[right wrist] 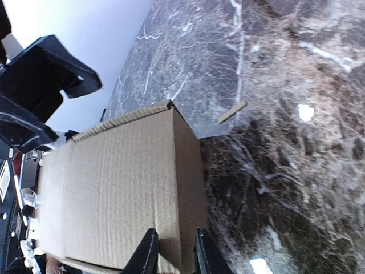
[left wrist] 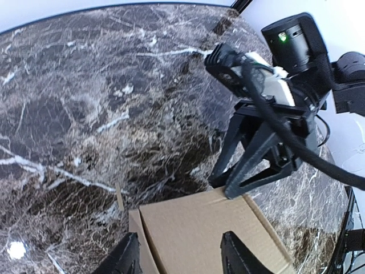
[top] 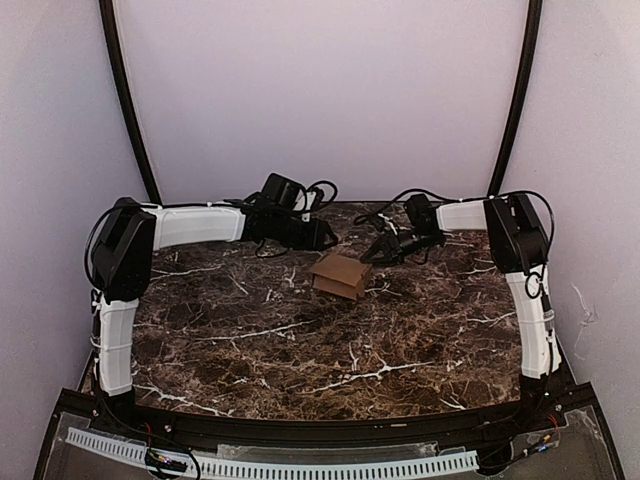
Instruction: Fold the paper box
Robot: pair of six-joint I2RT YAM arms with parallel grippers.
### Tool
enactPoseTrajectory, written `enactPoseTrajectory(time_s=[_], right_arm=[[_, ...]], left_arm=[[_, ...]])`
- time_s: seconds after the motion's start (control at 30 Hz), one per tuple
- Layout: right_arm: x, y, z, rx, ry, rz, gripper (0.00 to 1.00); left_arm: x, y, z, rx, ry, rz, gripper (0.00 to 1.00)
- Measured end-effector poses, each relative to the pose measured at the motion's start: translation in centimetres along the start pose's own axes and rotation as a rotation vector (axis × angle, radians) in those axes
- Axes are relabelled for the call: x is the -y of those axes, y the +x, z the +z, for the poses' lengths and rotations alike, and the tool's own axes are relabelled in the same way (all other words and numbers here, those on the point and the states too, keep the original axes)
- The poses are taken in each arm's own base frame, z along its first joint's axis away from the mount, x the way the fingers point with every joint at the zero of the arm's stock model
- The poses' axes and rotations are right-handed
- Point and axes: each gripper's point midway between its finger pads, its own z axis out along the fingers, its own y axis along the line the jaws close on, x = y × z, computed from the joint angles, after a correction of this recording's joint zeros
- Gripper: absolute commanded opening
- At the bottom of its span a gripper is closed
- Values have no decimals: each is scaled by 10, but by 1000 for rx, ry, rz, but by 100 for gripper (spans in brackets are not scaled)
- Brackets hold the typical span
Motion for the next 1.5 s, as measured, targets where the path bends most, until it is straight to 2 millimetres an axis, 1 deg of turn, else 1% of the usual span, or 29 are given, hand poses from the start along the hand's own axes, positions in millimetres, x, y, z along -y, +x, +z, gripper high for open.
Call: enactPoseTrajectory(time_s=[0.07, 0.13, 0.27, 0.53, 0.63, 0.73, 0.8, 0.9, 0.97, 1.0, 1.07, 1.1, 1.13, 1.17, 1.23, 1.27, 1.33, 1.37, 1.43, 1.5], right_arm=[[8, -3, -6, 14, 28, 7, 22], [19, -2, -9, 17, 57, 28, 22], [41, 6, -13, 17, 93, 77, 23], [44, 4, -16, 25, 96, 81, 25], [44, 4, -18, 28, 98, 75, 27], [41, 9, -24, 27, 130, 56, 29], [36, 11, -31, 29, 158, 32, 34], [11, 9, -45, 42, 201, -44, 37], [-16, 1, -55, 62, 230, -139, 36], [-33, -3, -58, 73, 244, -197, 36], [-62, -10, -58, 87, 259, -306, 36], [-77, -11, -55, 88, 257, -359, 35], [-91, -11, -49, 84, 251, -407, 35], [-102, -10, -41, 76, 240, -448, 35], [-118, -6, -22, 51, 208, -502, 33], [-122, -1, -12, 34, 187, -513, 33], [-123, 11, 9, -10, 150, -513, 32], [-120, 17, 18, -32, 137, -506, 32], [-107, 30, 34, -74, 120, -477, 32], [-90, 43, 45, -112, 112, -433, 31]], left_arm=[[3, -7, -2, 17, 7, 7, 50], [5, -10, -2, 24, 11, 9, 50], [6, -10, -2, 22, 16, 7, 50], [7, -12, -2, 31, 22, 2, 50], [7, -12, -2, 35, 21, 3, 52], [4, -7, -6, 32, 10, 8, 53], [4, -2, -12, 25, 8, 9, 53], [9, 12, -27, 4, 23, 9, 49], [14, 23, -35, -13, 32, 12, 44], [18, 30, -38, -24, 37, 18, 41], [28, 46, -42, -49, 50, 38, 35], [33, 52, -44, -59, 57, 43, 33], [36, 58, -45, -70, 66, 47, 29], [42, 64, -45, -83, 78, 53, 28], [47, 73, -44, -105, 96, 55, 25], [47, 77, -43, -113, 100, 53, 24], [44, 83, -42, -126, 102, 42, 24], [43, 87, -41, -134, 102, 35, 24], [37, 94, -38, -141, 100, 20, 24], [31, 104, -33, -154, 95, 0, 24]])
